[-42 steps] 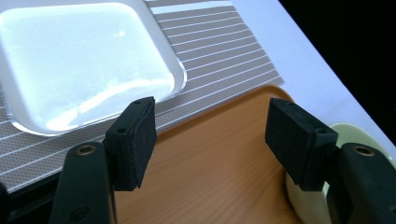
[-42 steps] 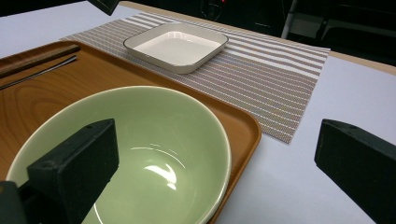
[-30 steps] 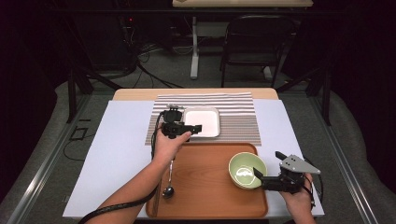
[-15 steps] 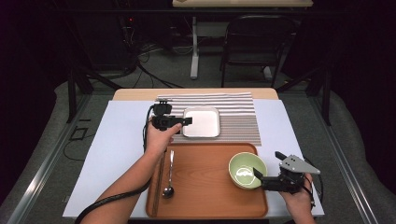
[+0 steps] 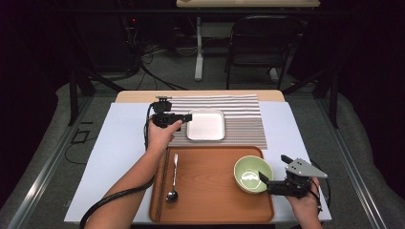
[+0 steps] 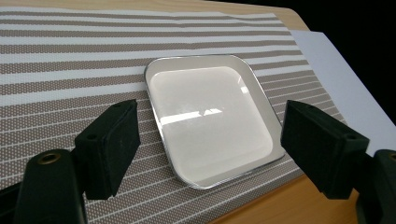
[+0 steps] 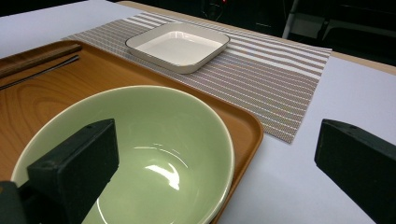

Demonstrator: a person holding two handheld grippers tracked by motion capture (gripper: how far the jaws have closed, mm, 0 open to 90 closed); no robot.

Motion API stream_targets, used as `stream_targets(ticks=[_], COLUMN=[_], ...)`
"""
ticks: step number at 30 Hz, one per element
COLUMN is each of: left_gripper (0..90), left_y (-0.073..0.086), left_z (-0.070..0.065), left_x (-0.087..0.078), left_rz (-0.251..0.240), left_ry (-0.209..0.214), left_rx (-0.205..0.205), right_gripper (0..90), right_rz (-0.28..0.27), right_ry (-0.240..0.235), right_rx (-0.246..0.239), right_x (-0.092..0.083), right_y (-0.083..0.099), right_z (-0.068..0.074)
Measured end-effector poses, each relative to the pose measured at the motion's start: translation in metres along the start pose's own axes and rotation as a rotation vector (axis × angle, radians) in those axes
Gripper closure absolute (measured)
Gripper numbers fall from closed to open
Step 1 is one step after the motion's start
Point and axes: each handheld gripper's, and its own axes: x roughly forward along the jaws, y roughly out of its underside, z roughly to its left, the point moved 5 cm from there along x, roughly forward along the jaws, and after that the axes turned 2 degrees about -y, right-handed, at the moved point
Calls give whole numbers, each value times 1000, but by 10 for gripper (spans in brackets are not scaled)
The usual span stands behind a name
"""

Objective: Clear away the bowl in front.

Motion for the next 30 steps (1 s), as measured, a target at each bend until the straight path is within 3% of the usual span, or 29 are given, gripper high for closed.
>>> stream_targets(ticks=[18,30], left_gripper=[227,252], left_y=[-10,-6], left_z=[16,28], left_x=[9,22], left_rz=[-40,-14], left_ry=[-21,-49], left_rx=[-46,-86], right_gripper=[0,0], right_rz=[2,1], right_ry=[-1,-2], right_rx=[-1,-2], right_x=[0,0], right_y=[0,0], right_z=[0,0])
